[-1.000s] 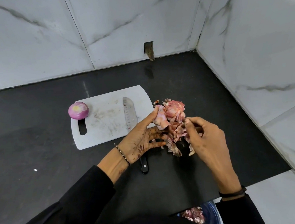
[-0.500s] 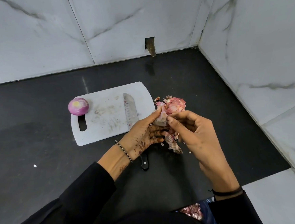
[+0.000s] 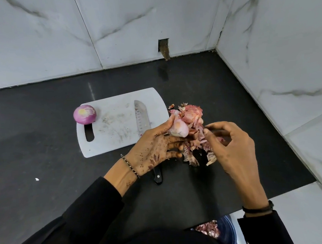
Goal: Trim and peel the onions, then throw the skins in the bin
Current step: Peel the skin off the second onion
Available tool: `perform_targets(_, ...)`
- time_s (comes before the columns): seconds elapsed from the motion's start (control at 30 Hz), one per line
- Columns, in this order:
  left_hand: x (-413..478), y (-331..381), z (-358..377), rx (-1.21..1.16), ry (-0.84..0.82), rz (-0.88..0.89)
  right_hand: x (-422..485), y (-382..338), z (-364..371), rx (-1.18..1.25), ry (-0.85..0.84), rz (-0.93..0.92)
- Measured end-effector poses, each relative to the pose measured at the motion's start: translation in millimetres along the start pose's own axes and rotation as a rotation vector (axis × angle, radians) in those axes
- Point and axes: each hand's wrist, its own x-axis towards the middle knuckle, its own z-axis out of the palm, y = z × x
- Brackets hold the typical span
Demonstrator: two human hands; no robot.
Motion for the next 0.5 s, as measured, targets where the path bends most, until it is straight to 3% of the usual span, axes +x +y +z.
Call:
perform_targets(0.23, -2, -5, -2, -0.031, -0.138, 0.103, -7, -26, -6, 0.097, -0.017, -0.171)
perform_targets(0.5, -4, -2, -2, 0.03, -0.1, 0.176, -14, -40, -4, 0.124, -0.149, -0.34)
